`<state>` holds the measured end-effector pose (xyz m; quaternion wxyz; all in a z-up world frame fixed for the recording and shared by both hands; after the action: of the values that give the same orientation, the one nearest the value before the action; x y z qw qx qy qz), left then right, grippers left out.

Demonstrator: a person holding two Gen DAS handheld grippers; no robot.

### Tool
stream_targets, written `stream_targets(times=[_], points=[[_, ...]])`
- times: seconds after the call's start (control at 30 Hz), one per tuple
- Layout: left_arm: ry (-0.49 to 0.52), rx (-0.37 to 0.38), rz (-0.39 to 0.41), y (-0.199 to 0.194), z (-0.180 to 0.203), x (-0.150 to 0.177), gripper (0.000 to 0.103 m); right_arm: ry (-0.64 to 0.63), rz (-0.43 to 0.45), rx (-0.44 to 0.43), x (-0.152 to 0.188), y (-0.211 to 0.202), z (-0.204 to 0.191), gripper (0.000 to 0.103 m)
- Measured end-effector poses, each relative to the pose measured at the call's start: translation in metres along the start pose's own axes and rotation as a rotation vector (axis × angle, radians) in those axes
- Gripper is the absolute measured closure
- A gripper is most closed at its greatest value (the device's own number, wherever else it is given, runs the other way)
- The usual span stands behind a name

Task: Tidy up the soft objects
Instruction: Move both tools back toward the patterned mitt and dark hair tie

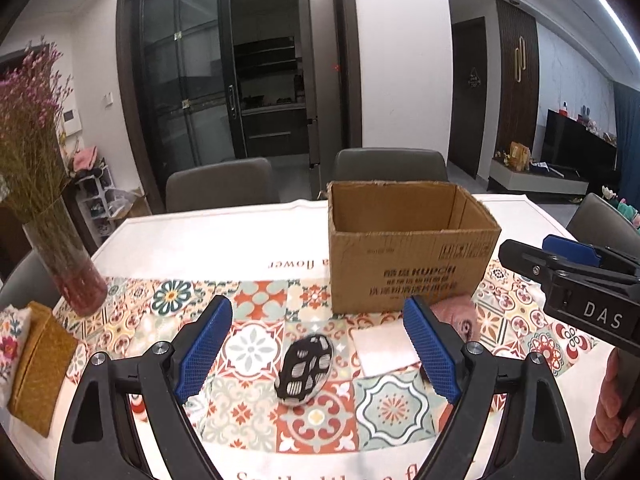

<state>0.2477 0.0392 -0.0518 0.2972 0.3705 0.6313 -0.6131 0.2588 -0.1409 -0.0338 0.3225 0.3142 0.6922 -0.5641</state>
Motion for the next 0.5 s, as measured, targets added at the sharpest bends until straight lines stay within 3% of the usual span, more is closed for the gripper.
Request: stream_targets(times=[0.5], points=[[0.048,-0.025,-0.057,0.0,-0.002,0.051,0.015,-0.029,-0.123,0.002,0.053,0.01,-0.012,0.037]])
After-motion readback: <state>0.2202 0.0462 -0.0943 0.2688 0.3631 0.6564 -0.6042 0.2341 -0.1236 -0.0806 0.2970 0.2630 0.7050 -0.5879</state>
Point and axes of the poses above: each gripper's, at about its wrist camera, not at the fingertips, and y roughly the way its jaws point, z to its right, x to its underside, the point moved 1 cm from there along y, roughly the way its jaws point, and after that the axes turned 2 degrees about -x, right-handed, at the moved point
